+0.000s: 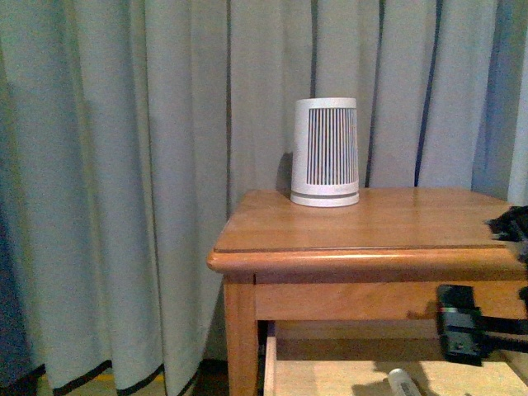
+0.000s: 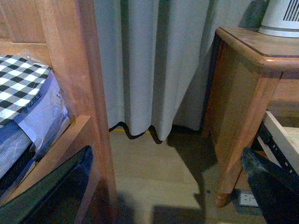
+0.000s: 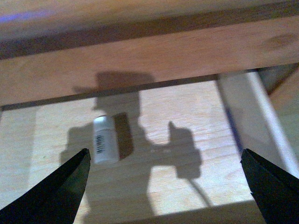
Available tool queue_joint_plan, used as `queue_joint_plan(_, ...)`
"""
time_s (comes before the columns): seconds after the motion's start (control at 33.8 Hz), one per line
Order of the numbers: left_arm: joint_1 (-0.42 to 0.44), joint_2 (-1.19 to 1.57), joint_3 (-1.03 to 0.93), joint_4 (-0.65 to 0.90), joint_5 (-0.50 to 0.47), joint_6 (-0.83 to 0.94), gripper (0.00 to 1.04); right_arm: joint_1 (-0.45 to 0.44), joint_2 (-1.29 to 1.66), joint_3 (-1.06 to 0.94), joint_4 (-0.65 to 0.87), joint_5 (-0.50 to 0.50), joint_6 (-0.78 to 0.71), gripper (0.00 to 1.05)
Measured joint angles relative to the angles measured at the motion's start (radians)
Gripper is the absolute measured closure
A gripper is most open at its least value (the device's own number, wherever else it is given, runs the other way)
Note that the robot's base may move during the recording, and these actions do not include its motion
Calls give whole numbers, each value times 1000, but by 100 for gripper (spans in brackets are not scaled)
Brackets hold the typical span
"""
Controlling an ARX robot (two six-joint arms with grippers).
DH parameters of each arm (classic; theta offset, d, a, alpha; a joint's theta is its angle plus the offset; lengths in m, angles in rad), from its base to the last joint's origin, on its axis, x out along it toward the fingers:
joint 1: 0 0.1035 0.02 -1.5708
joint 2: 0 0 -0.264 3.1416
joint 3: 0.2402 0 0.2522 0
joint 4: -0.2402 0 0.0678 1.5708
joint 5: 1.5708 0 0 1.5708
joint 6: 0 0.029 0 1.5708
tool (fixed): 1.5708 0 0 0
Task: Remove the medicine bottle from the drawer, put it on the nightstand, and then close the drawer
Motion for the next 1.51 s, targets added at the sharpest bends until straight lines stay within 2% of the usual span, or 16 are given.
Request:
queue_joint_plan(0.24, 0, 0, 0, 0, 0, 0, 7, 70, 219, 72, 86, 18, -29, 7)
queue_joint_plan(0.47, 0, 0, 0, 0, 0, 0, 7, 85, 362, 134, 115, 33, -32, 7)
queue_joint_plan(0.83, 0, 0, 0, 0, 0, 0, 7, 104, 511, 290, 74, 19, 19, 7)
queue_joint_plan(1.1, 0, 0, 0, 0, 0, 0, 7, 103, 572, 323, 61, 27, 30, 7)
queue_joint_plan(1.16, 0, 0, 0, 0, 0, 0, 7, 103, 575, 325, 61, 26, 36, 11)
queue_joint_plan(1.24, 0, 0, 0, 0, 0, 0, 7, 106, 583, 327, 77, 30, 40, 25)
queue_joint_plan(1.45, 0, 0, 0, 0, 0, 0, 7, 110, 597, 322, 133, 43, 25, 52)
queue_joint_plan(1.51, 0, 0, 0, 0, 0, 0, 7, 110, 602, 317, 164, 45, 6, 64)
